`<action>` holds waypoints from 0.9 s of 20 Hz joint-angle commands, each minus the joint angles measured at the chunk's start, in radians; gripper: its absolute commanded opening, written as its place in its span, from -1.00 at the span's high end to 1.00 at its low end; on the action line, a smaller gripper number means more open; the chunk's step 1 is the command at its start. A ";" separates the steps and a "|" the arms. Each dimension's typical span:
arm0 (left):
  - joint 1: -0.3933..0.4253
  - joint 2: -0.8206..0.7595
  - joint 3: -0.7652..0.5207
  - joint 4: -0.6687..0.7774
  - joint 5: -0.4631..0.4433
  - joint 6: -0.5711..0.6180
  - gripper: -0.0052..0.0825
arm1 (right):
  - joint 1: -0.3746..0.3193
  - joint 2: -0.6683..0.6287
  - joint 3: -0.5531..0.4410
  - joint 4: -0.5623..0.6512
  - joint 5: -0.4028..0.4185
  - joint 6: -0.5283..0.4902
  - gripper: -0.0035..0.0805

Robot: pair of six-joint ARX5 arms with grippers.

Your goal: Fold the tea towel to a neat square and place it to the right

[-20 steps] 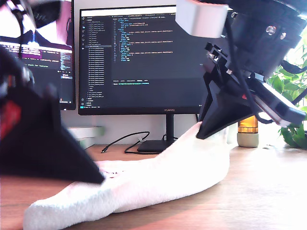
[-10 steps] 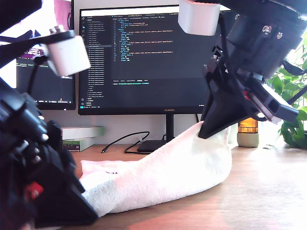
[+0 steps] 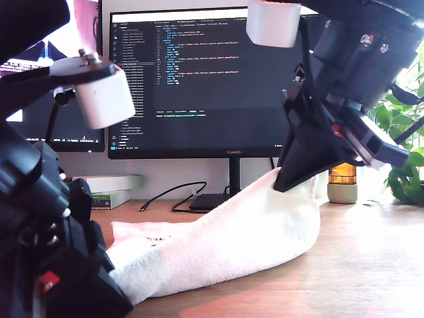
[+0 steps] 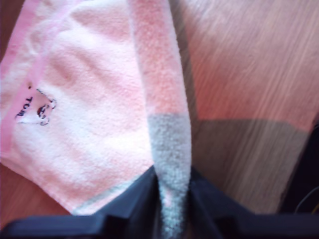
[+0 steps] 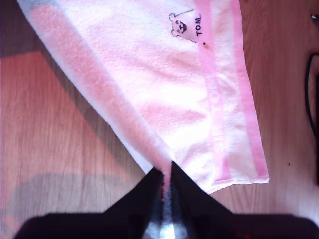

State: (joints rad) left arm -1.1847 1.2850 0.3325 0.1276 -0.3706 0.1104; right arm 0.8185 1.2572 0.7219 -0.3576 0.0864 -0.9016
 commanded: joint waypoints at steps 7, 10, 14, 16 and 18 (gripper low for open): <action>-0.007 -0.004 0.019 -0.077 0.019 0.021 0.93 | -0.004 0.010 0.013 -0.095 -0.009 0.013 0.95; -0.007 -0.009 0.085 -0.162 0.117 0.003 0.93 | -0.004 0.010 0.013 -0.175 -0.047 0.022 0.95; -0.008 -0.010 0.191 -0.339 0.247 -0.005 0.93 | -0.004 0.010 0.013 -0.282 -0.130 0.072 0.95; -0.006 -0.010 0.222 -0.407 0.316 -0.009 0.93 | -0.004 0.010 0.013 -0.330 -0.166 0.098 0.95; -0.006 -0.010 0.235 -0.459 0.381 -0.042 0.93 | -0.004 0.010 0.013 -0.396 -0.185 0.099 0.95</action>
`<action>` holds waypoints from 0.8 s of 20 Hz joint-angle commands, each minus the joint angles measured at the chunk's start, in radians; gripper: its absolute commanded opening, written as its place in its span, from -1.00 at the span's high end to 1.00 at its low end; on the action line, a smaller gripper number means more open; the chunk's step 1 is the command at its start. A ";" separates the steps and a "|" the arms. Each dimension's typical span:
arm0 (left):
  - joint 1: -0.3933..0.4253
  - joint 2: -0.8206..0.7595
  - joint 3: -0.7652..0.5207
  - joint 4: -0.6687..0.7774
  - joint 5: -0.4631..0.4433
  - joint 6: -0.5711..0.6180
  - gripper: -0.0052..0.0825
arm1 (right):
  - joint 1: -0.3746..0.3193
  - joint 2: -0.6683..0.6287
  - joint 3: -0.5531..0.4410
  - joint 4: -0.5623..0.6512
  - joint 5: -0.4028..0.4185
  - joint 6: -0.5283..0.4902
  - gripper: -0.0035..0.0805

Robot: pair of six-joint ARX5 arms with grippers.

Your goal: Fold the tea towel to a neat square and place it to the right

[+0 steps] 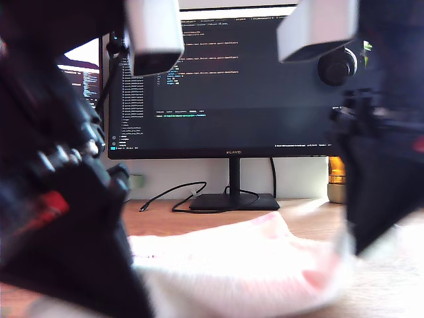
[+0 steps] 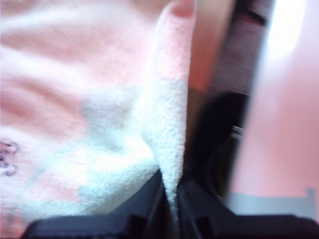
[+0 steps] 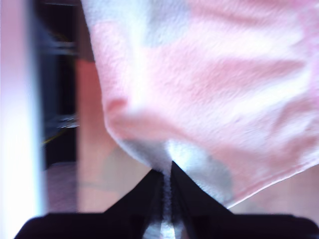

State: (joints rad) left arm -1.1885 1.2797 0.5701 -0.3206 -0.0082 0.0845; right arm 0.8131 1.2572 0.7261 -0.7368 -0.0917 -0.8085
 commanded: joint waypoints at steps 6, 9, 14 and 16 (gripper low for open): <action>-0.003 -0.005 0.018 -0.115 0.204 -0.032 0.93 | 0.002 0.010 0.009 -0.174 -0.047 -0.001 0.95; -0.003 -0.005 0.063 -0.187 0.277 -0.031 0.93 | 0.002 0.010 0.009 -0.219 -0.103 0.000 0.95; 0.020 -0.005 0.126 -0.233 0.313 0.002 0.93 | -0.005 0.010 0.009 -0.169 -0.108 -0.002 0.95; 0.049 -0.005 0.126 -0.244 0.294 0.006 0.93 | -0.016 0.010 0.009 -0.119 -0.098 0.002 0.95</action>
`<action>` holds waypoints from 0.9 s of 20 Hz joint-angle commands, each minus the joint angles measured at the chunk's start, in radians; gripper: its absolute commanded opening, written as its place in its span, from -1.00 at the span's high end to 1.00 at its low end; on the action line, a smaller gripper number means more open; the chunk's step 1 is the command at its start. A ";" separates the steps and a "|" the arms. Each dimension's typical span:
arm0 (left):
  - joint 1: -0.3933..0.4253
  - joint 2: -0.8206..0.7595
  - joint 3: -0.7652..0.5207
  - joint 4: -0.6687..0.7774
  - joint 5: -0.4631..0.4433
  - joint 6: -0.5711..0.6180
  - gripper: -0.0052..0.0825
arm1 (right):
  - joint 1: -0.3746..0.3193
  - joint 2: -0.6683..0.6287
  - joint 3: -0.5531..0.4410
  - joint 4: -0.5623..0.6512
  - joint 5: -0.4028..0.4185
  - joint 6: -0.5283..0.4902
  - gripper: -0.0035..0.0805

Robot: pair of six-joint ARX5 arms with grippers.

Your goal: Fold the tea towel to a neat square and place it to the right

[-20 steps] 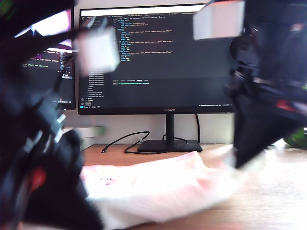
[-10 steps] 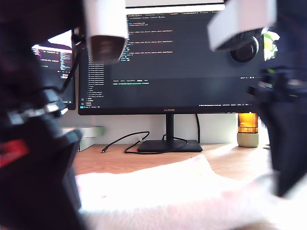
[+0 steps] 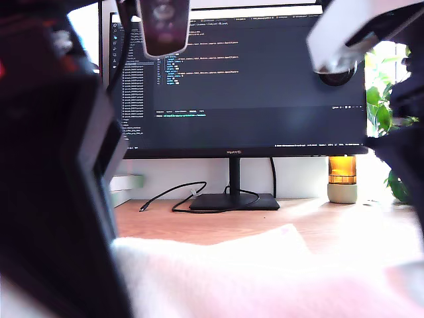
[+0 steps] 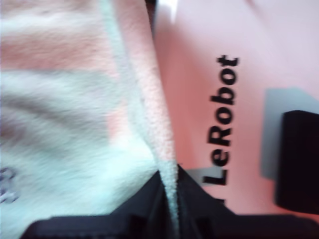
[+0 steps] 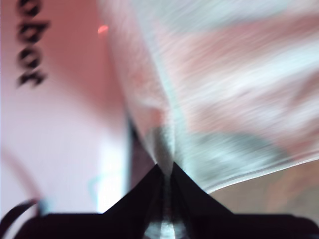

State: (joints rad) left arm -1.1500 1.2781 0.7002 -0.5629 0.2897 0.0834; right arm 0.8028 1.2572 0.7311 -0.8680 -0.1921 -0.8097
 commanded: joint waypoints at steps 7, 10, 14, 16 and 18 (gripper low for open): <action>0.166 -0.003 -0.005 -0.017 -0.055 0.082 0.93 | -0.055 0.026 0.004 0.206 0.045 0.006 0.95; 0.220 -0.003 -0.005 0.017 -0.055 0.103 0.93 | -0.066 0.084 0.004 0.253 0.047 0.003 0.95; 0.266 -0.001 -0.005 0.069 -0.055 0.139 0.93 | -0.085 0.154 0.023 0.341 0.048 0.002 0.95; 0.289 0.005 -0.005 0.081 -0.055 0.153 0.93 | -0.098 0.186 0.063 0.340 0.050 0.002 0.95; 0.311 0.014 -0.005 0.090 -0.055 0.153 0.93 | -0.117 0.214 0.104 0.336 0.051 -0.002 0.95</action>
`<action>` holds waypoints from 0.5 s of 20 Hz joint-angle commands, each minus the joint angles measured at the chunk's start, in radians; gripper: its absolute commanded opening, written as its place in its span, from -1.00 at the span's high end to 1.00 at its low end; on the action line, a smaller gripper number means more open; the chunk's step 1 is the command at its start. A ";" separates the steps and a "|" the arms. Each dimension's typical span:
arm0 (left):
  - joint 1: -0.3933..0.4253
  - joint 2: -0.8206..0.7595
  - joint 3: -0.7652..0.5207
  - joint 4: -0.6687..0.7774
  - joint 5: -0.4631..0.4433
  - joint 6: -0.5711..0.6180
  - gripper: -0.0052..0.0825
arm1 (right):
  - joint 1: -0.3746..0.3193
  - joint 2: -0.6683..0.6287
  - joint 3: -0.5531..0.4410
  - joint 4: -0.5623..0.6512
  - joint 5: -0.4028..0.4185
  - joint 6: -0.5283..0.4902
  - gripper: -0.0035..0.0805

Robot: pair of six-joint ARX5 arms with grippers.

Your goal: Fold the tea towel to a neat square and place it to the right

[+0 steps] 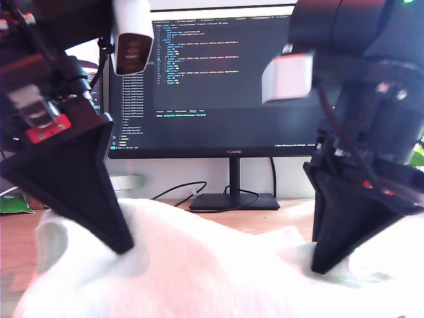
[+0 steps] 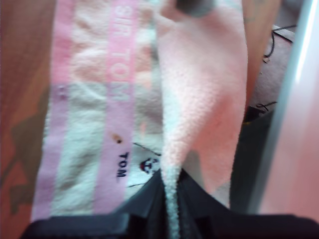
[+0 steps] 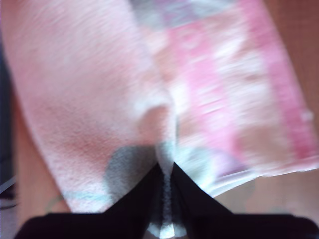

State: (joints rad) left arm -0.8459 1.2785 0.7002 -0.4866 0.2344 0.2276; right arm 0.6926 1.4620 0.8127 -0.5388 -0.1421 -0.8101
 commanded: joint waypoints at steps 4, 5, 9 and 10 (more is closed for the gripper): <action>0.045 0.039 -0.005 0.036 0.000 0.015 0.93 | -0.034 0.049 0.079 -0.003 0.003 -0.010 0.95; 0.058 0.049 -0.005 0.045 0.000 0.017 0.93 | -0.042 0.058 0.086 -0.006 0.003 -0.010 0.95; 0.090 0.087 -0.005 0.048 -0.005 0.044 0.93 | -0.052 0.074 0.093 -0.009 0.004 -0.043 0.95; 0.097 0.091 -0.005 0.048 -0.011 0.057 0.93 | -0.054 0.074 0.093 -0.008 0.008 -0.045 0.95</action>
State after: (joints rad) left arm -0.7544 1.3594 0.7002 -0.4442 0.2260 0.2710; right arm 0.6422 1.5337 0.9016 -0.5472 -0.1390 -0.8467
